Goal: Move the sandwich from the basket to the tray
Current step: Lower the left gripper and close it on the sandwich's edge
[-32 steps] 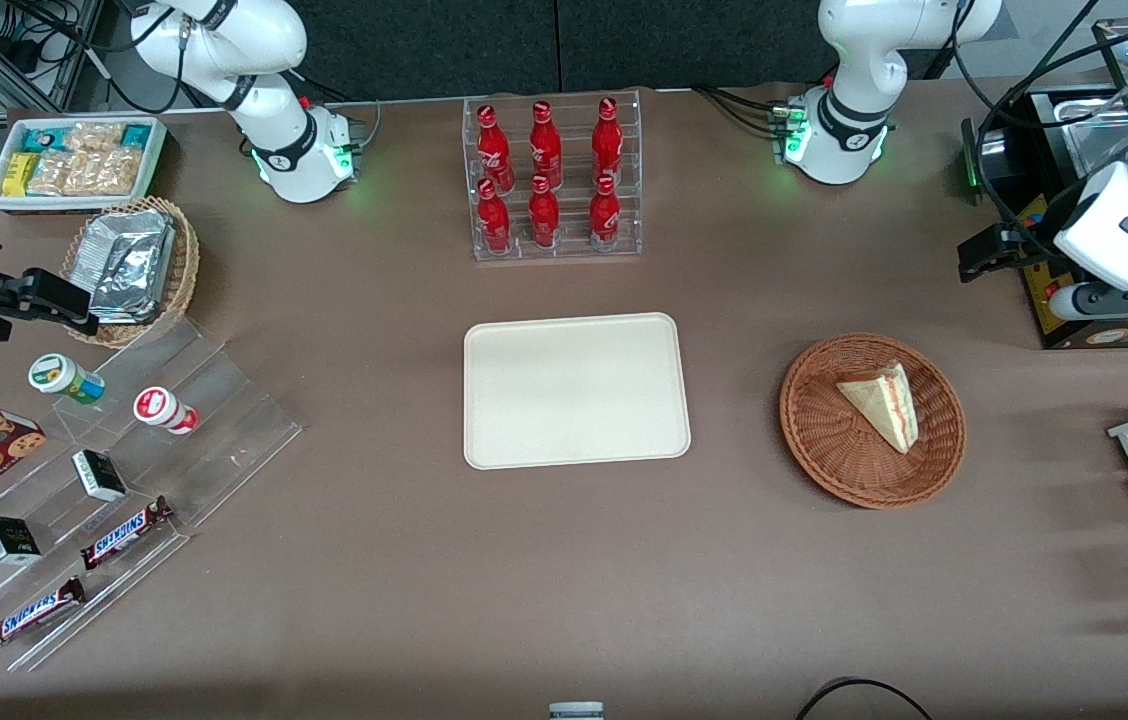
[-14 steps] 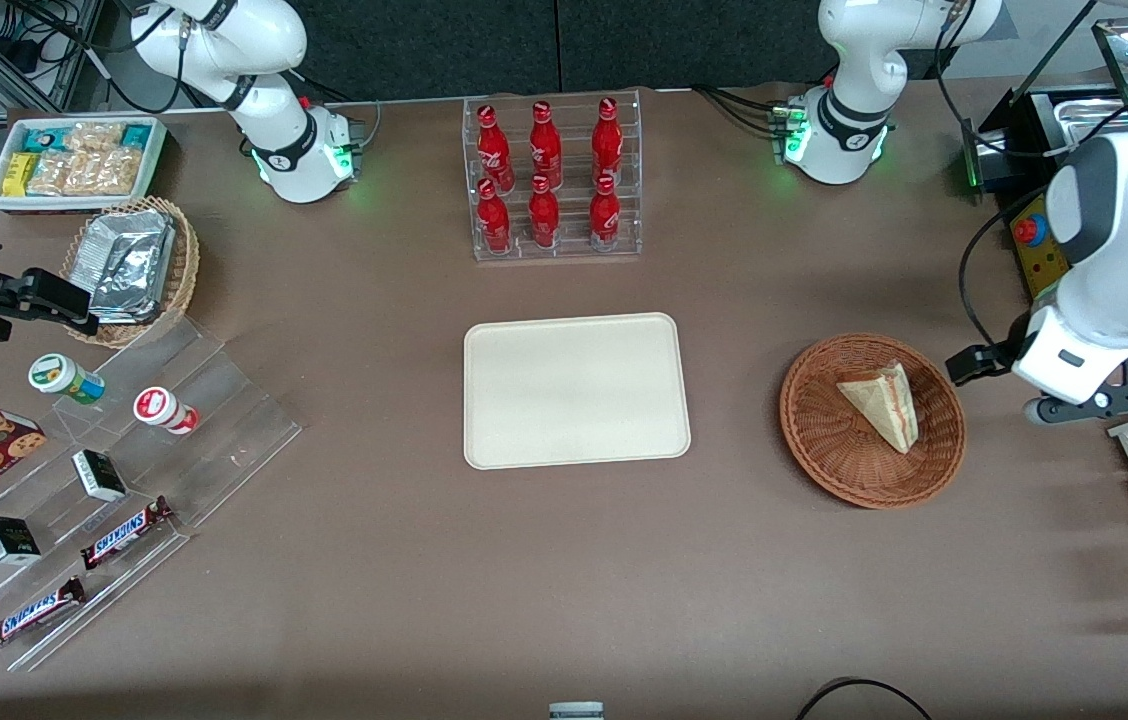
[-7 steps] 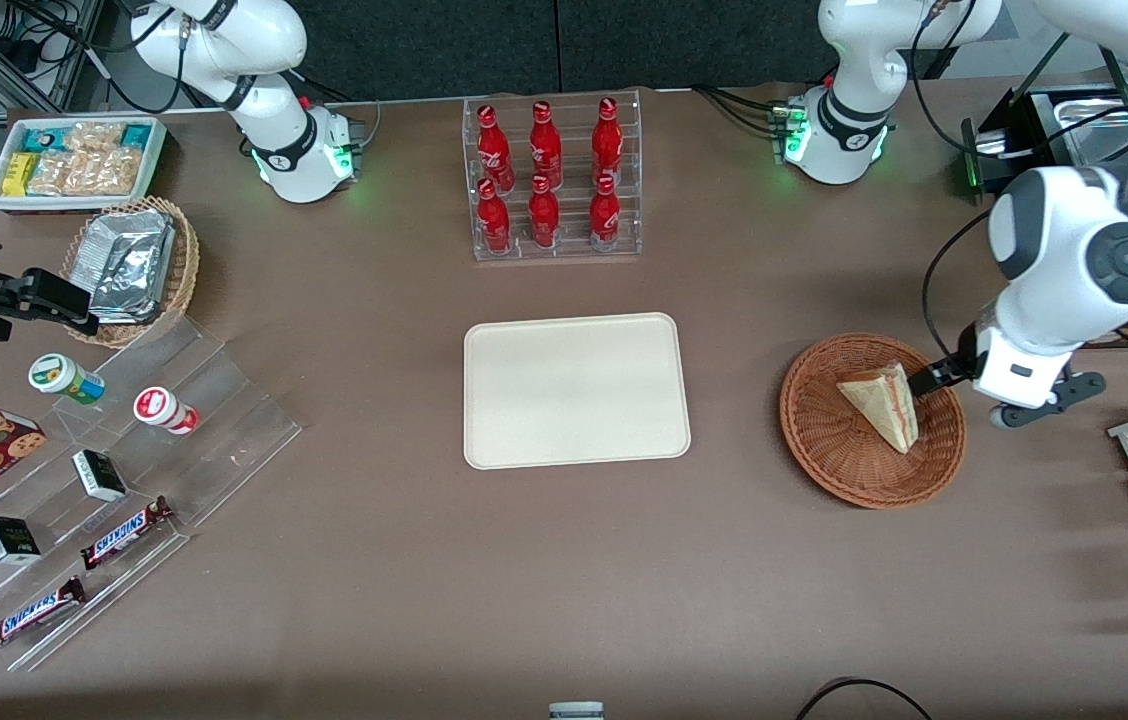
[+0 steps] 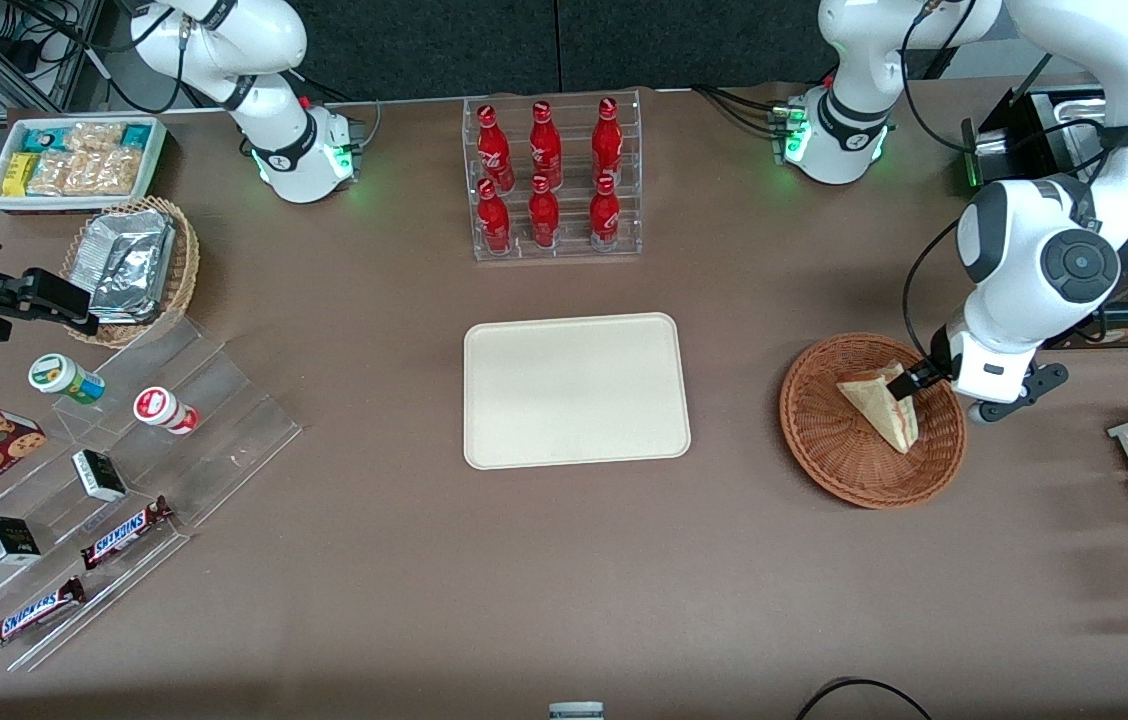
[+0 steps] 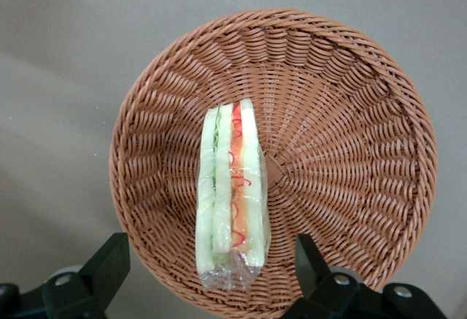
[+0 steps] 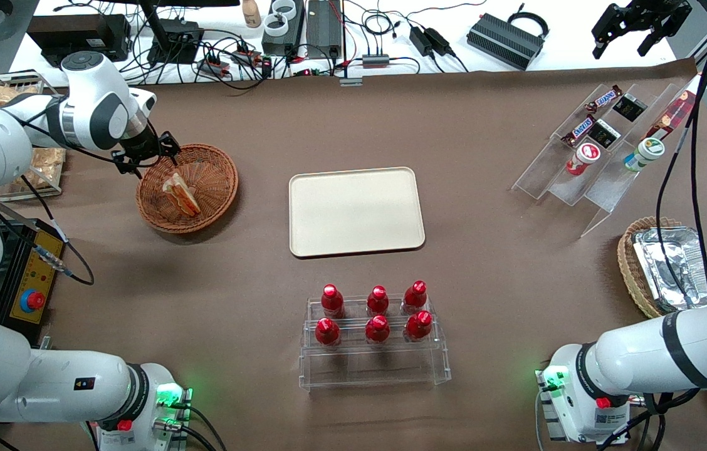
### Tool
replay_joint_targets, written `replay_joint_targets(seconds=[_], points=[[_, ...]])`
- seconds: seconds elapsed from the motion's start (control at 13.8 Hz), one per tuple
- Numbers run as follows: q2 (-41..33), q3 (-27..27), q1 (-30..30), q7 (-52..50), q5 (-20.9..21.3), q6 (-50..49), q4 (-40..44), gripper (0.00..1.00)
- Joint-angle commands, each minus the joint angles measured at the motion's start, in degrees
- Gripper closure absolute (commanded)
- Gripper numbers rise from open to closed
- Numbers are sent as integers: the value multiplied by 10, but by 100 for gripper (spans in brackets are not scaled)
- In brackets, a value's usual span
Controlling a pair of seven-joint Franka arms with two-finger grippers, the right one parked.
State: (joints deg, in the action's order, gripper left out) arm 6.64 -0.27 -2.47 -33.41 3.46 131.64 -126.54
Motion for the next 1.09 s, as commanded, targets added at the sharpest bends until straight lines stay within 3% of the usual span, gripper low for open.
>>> replay_joint_targets(seconds=[0.0, 0.8, 0.87, 0.94, 1.02], points=[[11, 2, -16, -29, -6, 29, -8, 0], [42, 2, -10, -31, -8, 123, -63, 0], [44, 2, -10, -31, -8, 125, -64, 5], [46, 2, -10, -32, -9, 126, -63, 23], [48, 2, -10, -32, -13, 128, -64, 58]])
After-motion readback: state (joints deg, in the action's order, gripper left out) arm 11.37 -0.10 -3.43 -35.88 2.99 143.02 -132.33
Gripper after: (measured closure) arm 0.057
